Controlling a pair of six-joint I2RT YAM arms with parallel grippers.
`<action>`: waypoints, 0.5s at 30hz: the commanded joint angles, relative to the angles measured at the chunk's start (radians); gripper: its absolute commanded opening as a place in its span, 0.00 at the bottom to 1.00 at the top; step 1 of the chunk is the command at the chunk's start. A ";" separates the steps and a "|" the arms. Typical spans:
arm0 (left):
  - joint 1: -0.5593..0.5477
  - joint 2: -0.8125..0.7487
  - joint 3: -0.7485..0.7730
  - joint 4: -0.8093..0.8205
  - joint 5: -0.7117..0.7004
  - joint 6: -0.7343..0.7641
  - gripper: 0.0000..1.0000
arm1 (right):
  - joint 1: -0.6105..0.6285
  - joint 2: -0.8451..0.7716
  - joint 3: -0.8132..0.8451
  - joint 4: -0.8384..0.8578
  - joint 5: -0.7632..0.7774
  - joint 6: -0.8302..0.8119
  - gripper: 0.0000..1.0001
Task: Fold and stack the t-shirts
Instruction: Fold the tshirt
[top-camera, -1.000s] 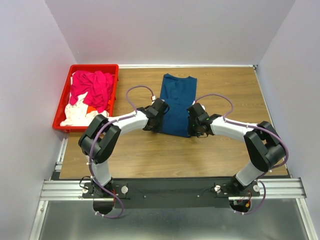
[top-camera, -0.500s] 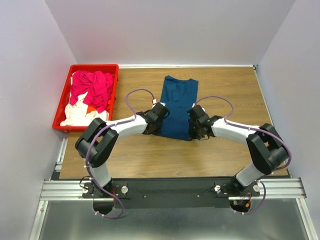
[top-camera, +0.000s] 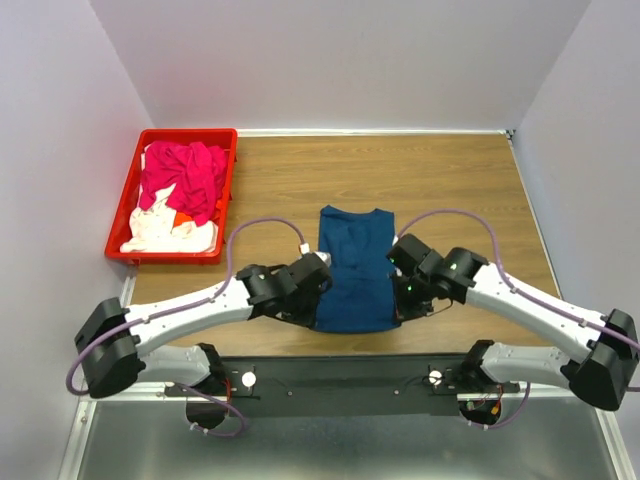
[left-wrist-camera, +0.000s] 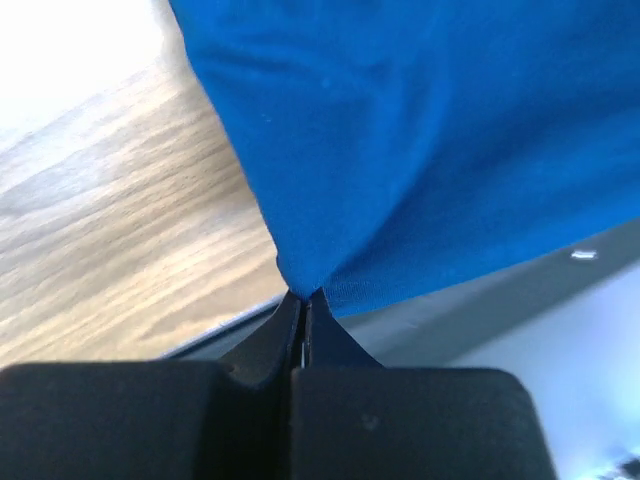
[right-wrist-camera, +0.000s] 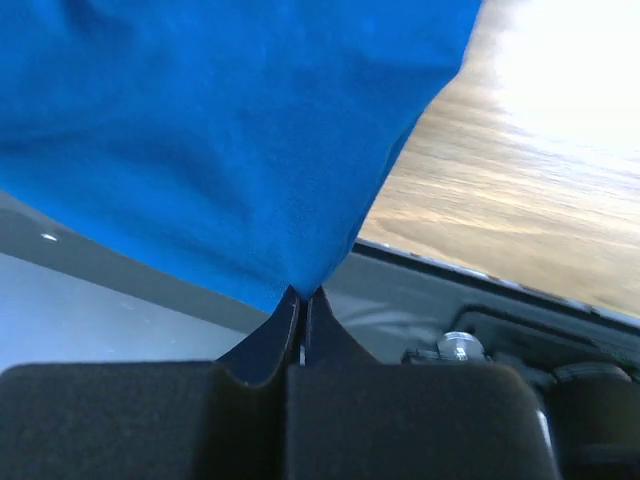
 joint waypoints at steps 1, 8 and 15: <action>0.080 -0.064 0.093 -0.064 0.006 0.006 0.00 | -0.004 0.053 0.205 -0.204 0.186 0.001 0.01; 0.353 0.082 0.262 0.023 -0.043 0.278 0.00 | -0.082 0.251 0.436 -0.145 0.442 -0.164 0.01; 0.416 0.228 0.510 0.066 -0.008 0.370 0.00 | -0.302 0.328 0.574 -0.045 0.370 -0.341 0.01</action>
